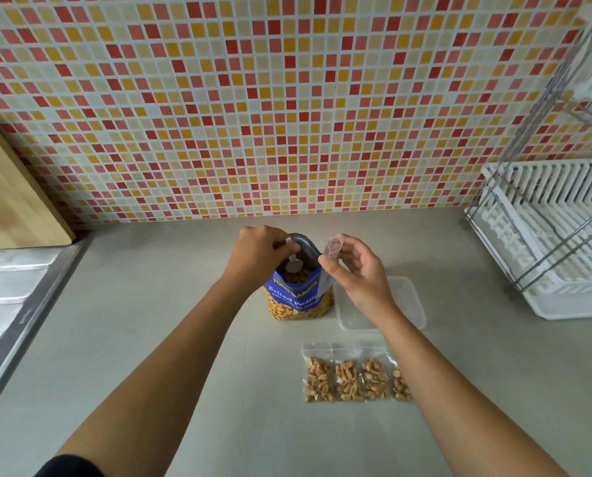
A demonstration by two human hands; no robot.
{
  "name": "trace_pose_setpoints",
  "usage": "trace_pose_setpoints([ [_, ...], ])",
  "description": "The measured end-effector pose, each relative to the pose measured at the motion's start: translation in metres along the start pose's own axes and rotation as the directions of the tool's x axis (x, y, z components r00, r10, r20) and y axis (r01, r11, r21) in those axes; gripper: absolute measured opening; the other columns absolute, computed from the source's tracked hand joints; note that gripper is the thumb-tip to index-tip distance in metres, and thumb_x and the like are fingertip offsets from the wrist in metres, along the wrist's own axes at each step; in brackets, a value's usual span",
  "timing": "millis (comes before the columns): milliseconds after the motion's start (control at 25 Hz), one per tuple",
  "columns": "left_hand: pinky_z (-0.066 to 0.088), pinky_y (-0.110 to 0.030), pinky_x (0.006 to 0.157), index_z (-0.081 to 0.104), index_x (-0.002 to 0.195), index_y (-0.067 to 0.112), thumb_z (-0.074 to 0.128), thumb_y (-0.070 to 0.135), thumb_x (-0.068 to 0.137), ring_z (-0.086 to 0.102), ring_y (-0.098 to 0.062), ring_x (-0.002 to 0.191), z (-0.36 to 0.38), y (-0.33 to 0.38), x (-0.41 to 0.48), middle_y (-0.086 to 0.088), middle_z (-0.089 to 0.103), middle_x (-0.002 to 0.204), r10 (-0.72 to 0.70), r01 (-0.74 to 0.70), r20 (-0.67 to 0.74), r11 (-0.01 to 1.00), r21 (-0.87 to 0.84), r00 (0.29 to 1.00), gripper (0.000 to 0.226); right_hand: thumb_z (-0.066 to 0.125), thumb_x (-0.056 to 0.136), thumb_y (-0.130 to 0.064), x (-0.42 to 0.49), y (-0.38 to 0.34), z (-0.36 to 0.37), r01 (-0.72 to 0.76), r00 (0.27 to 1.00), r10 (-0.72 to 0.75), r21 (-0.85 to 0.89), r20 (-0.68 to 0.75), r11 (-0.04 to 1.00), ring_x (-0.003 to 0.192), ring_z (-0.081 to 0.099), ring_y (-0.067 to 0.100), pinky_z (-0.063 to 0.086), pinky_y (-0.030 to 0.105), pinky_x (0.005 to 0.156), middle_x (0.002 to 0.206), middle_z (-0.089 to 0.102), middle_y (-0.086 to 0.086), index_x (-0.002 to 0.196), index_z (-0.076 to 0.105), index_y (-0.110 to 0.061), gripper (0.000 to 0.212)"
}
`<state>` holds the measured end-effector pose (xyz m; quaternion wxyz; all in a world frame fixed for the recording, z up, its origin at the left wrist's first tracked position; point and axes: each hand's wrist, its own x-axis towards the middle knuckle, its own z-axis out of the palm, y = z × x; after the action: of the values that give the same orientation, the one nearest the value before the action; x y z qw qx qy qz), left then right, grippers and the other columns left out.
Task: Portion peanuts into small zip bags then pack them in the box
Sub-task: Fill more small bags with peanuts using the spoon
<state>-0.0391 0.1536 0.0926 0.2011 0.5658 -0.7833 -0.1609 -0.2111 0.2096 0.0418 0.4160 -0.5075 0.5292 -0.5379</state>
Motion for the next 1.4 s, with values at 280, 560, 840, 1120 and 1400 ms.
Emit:
trace_pose_setpoints([
  [280,0.044,-0.029,0.063,0.063,0.107,0.01,0.043,0.02,0.095,0.056,-0.024,0.076,0.022,0.0,0.012,-0.01,0.068,0.094,0.022,-0.056,0.116,0.952,0.301,0.993,0.026,0.073,0.069,-0.035,0.004,-0.002,-0.001,-0.009,0.999,0.008,0.003,0.041,1.0,0.097,0.062,-0.002,0.048,0.016,0.087,0.102,0.065,-0.014,0.098,0.057,-0.035,0.034],
  [560,0.041,-0.029,0.065,0.06,0.104,0.001,0.047,0.013,0.092,0.061,-0.03,0.087,0.023,0.007,0.032,-0.017,0.064,0.101,-0.046,-0.046,0.234,0.926,0.375,0.971,0.021,0.074,0.075,-0.026,0.007,0.0,-0.002,-0.024,0.998,0.024,0.011,0.057,1.0,0.099,0.063,0.0,0.049,0.017,0.087,0.103,0.066,-0.013,0.097,0.058,-0.035,0.028],
  [840,0.042,-0.028,0.066,0.061,0.108,0.003,0.045,0.013,0.092,0.054,-0.024,0.08,0.03,0.007,0.031,-0.014,0.065,0.103,-0.138,0.064,0.246,0.957,0.284,0.959,0.025,0.073,0.064,-0.04,0.007,0.001,-0.001,-0.04,0.996,0.038,0.028,0.077,0.999,0.099,0.062,-0.002,0.048,0.015,0.086,0.105,0.065,-0.013,0.101,0.057,-0.035,0.04],
  [1120,0.042,-0.026,0.068,0.065,0.11,0.006,0.043,0.01,0.091,0.056,-0.026,0.089,0.019,0.003,0.029,-0.013,0.065,0.108,-0.208,0.197,0.196,0.977,0.076,0.958,0.03,0.072,0.065,-0.038,0.006,0.002,0.0,-0.041,0.995,0.038,0.038,0.09,0.998,0.1,0.062,-0.003,0.048,0.013,0.085,0.108,0.064,-0.013,0.102,0.056,-0.035,0.041],
  [1400,0.037,-0.016,0.051,0.069,0.103,0.007,0.045,0.007,0.089,0.051,-0.017,0.081,0.007,-0.001,0.024,-0.01,0.067,0.101,-0.295,0.31,0.166,0.948,-0.072,0.941,0.027,0.078,0.067,-0.037,0.003,0.005,-0.002,-0.044,0.996,0.036,0.103,0.081,0.994,0.103,0.062,0.002,0.048,0.014,0.084,0.111,0.066,-0.008,0.106,0.058,-0.029,0.045],
])
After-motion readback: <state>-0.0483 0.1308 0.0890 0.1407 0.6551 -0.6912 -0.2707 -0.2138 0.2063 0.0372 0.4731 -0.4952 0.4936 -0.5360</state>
